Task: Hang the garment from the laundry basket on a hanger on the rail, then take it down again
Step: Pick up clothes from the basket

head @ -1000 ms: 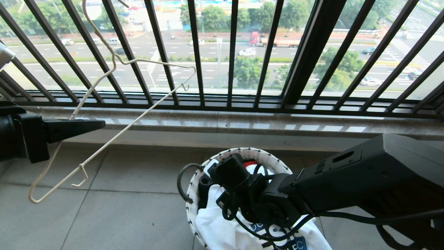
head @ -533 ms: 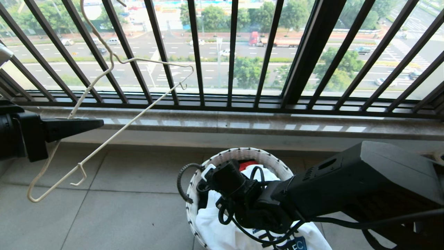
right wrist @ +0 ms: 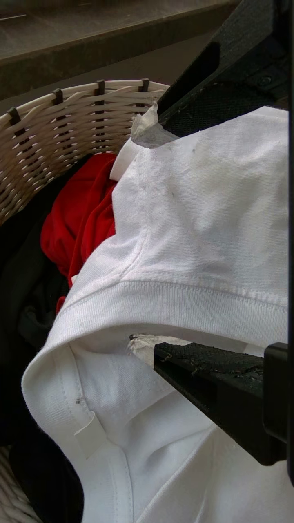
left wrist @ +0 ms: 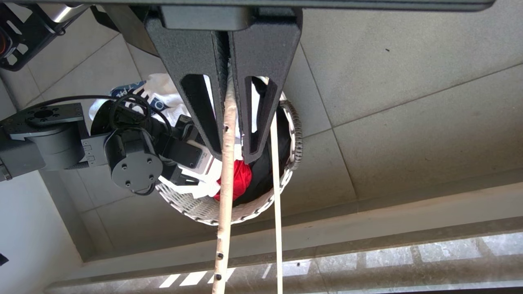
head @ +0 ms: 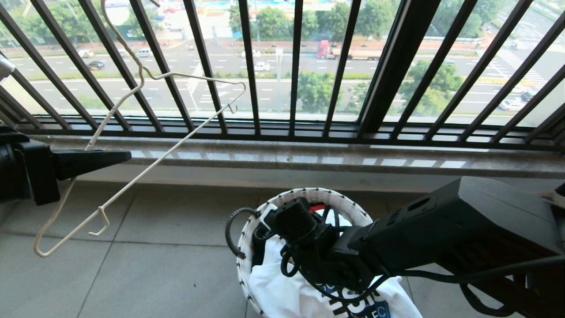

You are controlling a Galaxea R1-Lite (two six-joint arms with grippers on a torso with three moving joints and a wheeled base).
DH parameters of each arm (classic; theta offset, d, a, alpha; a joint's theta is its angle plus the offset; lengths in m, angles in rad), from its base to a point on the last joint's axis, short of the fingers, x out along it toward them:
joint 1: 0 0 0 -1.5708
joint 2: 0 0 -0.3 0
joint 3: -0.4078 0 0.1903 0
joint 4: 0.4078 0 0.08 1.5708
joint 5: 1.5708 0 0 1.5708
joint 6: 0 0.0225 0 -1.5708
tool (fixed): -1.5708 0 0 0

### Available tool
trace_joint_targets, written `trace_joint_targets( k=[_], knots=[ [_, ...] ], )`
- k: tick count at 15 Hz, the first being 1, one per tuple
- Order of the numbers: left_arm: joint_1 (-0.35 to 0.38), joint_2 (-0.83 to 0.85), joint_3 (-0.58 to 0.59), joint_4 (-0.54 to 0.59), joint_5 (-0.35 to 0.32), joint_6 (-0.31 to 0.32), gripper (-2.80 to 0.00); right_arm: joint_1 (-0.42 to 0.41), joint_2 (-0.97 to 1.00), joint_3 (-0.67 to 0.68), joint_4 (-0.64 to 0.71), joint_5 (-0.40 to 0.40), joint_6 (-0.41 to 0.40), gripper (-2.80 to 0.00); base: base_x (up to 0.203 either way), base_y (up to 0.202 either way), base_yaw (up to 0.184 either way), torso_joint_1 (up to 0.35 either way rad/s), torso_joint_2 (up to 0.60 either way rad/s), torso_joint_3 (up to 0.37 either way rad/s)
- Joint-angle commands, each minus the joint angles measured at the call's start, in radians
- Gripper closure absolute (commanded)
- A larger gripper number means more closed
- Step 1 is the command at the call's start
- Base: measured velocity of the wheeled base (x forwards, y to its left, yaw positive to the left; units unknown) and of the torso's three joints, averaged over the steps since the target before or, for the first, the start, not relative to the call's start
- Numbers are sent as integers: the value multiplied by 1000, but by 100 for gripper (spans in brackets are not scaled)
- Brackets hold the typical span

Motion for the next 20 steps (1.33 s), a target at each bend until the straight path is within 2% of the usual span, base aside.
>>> trace_joint_targets(
  k=[1, 7, 11, 16, 20],
  knots=[
    [2, -3, 0, 0, -3, -1, 0, -20, 7, 0, -15, -5, -13, -280, 0, 0, 0, 0, 0, 0],
    [0, -6, 0, 0, -3, -1, 0, -65, -1, -49, -36, -19, -69, -280, 0, 0, 0, 0, 0, 0],
    [0, -13, 0, 0, -3, -1, 0, -82, -34, -83, -38, -24, -76, -280, 0, 0, 0, 0, 0, 0],
    [0, -13, 0, 1, -3, -1, 0, -80, -5, -51, -46, -24, -68, -280, 0, 0, 0, 0, 0, 0],
    [0, -11, 0, 1, -3, -1, 0, -64, 34, 6, -113, -24, -70, -280, 0, 0, 0, 0, 0, 0]
  ],
)
